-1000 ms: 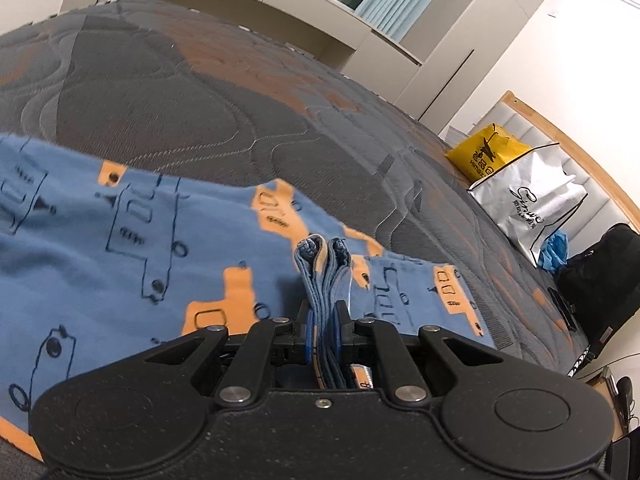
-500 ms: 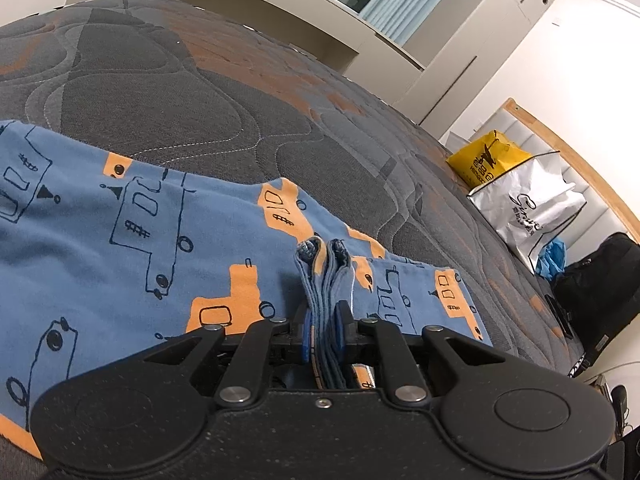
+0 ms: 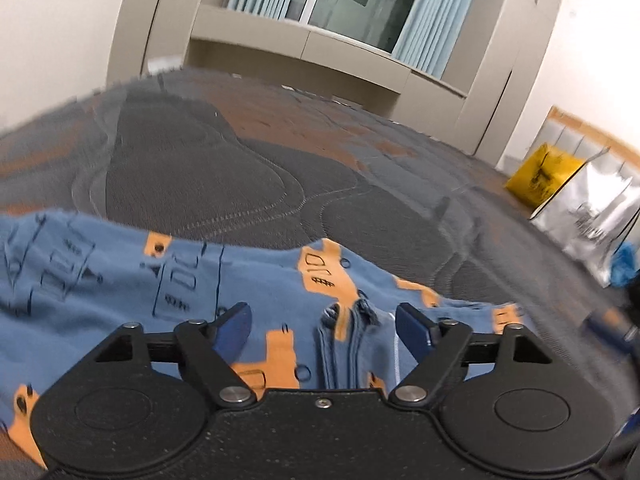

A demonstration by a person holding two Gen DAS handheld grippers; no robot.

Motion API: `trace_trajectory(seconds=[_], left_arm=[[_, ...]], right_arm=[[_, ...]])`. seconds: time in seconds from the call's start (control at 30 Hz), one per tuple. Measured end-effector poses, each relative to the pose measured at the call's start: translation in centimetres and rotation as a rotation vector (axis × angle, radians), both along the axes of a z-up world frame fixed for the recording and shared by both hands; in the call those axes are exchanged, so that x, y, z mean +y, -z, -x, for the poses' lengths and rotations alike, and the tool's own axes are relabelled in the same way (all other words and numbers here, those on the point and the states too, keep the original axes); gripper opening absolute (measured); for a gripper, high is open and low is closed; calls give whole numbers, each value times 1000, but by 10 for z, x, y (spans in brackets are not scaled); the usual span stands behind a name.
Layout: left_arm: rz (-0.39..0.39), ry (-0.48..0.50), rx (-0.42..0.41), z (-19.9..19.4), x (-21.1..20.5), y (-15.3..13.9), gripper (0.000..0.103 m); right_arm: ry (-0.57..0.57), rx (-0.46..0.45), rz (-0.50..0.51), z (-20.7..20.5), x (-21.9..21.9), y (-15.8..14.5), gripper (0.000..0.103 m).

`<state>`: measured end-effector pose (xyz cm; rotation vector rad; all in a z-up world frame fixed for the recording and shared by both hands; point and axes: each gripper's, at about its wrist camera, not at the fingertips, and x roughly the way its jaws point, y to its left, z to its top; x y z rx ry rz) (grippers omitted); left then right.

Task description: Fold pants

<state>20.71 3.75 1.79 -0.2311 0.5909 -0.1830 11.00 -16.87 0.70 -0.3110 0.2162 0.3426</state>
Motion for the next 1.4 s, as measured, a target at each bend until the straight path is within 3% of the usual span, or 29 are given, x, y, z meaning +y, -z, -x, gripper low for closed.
trace_trajectory(seconds=[0.13,0.2,0.4,0.5,0.67,0.87,1.03,1.2,1.4], left_arm=[[-133,-26,8,-10,-16,6,86],[-146,-39,5,-12,-17,9,95],[-142,-46,0,-10,-11,14,97],[-140,-49,1,-9,-12,15,98],[-138,-59,-5,-6,-13,14,99],[-139,-54,-9,24,-16,13,102],[-189,-64,-69,53,-21,20,102],[-215,-75,-91,58,-24,22,103],[-152,-101,-102,63,-15,19,102]], right_arm=[[181,-20,120,-36,-17,-2,103],[239,-4,163,-57,-24,-2,103],[315,67,282,-104,-30,13,103],[311,107,268,-115,-32,23,103],[298,86,264,-108,-36,25,103],[320,-8,226,-50,-44,10,103],[356,-8,261,-12,-43,27,103],[406,-3,206,-4,-42,39,103],[393,-58,188,5,-37,27,103]])
